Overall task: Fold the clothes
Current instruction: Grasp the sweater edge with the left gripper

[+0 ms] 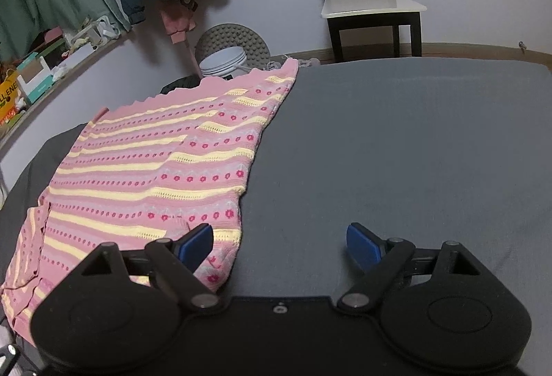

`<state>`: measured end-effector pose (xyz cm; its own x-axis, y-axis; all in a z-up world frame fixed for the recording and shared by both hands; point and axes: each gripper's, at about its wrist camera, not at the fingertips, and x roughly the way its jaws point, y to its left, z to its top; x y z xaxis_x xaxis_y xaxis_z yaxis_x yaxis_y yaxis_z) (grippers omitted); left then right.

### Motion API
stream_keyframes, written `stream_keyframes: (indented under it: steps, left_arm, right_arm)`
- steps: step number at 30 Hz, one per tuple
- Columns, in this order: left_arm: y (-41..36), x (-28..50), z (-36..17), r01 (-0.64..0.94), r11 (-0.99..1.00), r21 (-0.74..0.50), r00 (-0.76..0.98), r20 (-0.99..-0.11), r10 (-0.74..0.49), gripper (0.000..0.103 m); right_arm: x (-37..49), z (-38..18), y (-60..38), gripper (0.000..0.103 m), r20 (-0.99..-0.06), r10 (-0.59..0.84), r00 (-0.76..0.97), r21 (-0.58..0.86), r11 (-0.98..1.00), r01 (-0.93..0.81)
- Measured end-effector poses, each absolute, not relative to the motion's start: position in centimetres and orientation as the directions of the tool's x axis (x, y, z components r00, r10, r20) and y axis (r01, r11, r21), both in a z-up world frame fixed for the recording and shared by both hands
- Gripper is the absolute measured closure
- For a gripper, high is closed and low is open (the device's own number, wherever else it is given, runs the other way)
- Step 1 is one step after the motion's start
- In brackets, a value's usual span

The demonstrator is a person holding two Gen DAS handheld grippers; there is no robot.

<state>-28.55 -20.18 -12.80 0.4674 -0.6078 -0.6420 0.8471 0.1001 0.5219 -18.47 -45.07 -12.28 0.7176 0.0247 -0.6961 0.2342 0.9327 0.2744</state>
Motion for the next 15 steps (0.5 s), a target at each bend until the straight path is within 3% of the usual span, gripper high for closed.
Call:
stream_keyframes:
  steps: [3,5,12,15]
  left_arm:
    - [-20.8,-30.4,-13.1,0.731,-0.049,0.681,0.519,-0.6,-0.608,0.027]
    - [-20.9,-30.9,-13.2,0.676,-0.142,0.724,0.525,-0.607,-0.597,0.027]
    - [-20.9,-29.7,-12.3,0.737,-0.259,0.624,0.401,-0.712,-0.577,0.027]
    - [-21.7,-29.3,-13.2,0.761,-0.241,0.603,0.384,-0.717,-0.582,0.027]
  right_arm:
    - [-18.4,-12.3,-45.1,0.017,-0.701,0.021,0.712,0.264,0.936,0.233]
    - [-18.3,-12.3,-45.0,0.017,-0.704,0.021,0.71,0.259,0.938,0.229]
    - [-18.2,-12.2,-44.9,0.016,-0.702,0.028,0.711,0.27,0.935,0.229]
    - [-18.1,-12.3,-44.8,0.016,-0.709,0.029,0.705,0.261,0.939,0.224]
